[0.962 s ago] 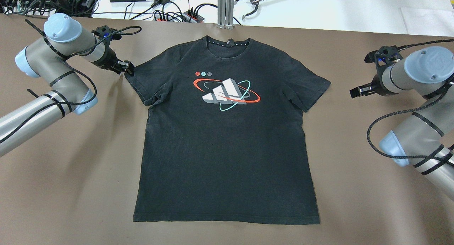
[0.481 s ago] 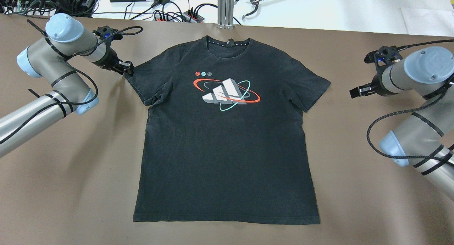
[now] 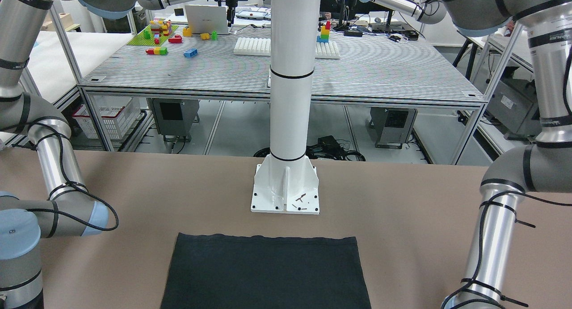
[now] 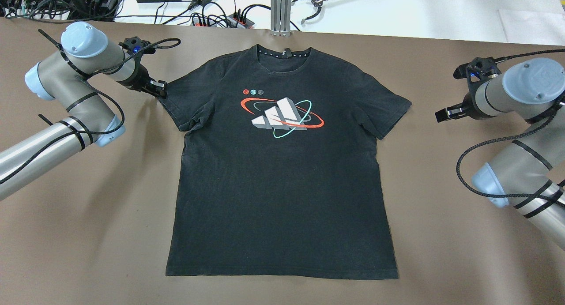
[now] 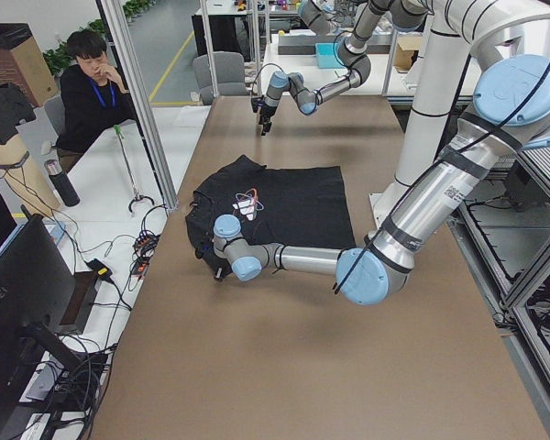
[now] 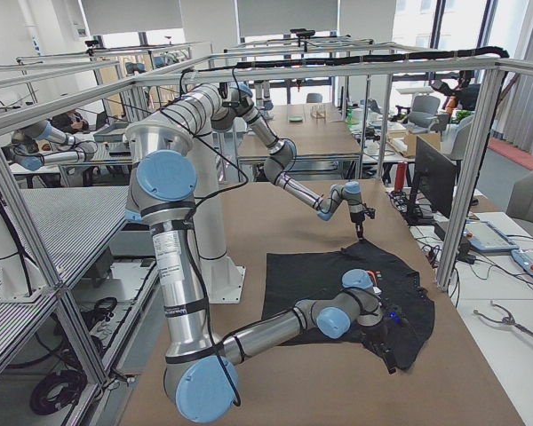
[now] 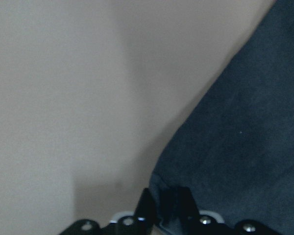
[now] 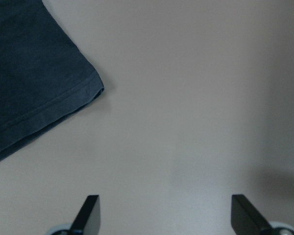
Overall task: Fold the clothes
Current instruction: 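Move both grippers toward the shirt's shoulders near the collar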
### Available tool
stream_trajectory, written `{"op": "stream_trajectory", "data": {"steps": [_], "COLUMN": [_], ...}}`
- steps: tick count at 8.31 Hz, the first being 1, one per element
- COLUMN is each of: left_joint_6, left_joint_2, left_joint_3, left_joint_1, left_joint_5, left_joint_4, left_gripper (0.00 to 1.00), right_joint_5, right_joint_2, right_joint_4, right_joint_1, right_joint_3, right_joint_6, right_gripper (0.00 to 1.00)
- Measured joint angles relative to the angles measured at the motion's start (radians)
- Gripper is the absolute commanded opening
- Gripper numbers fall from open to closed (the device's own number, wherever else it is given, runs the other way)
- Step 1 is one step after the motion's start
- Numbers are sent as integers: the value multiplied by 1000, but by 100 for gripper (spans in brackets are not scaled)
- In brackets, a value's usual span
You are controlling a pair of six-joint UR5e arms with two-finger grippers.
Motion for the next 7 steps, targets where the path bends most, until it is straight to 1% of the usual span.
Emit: {"op": "stream_trajectory", "data": {"steps": [1, 4, 7], "left_joint_6": [-1, -3, -14], "left_joint_2": [-1, -2, 2], "left_joint_3": [-2, -18, -61], "left_joint_1": [-1, -17, -25], "left_joint_5": [1, 1, 2], "left_joint_4": [-1, -4, -6], "left_gripper": [0, 0, 0], "right_joint_5": [0, 0, 0], "right_joint_2": [1, 1, 1], "right_joint_4": [0, 0, 1], "right_joint_1": [0, 0, 0], "right_joint_3": [0, 0, 2], "right_joint_6": [0, 1, 1], "right_gripper": [94, 94, 94]}}
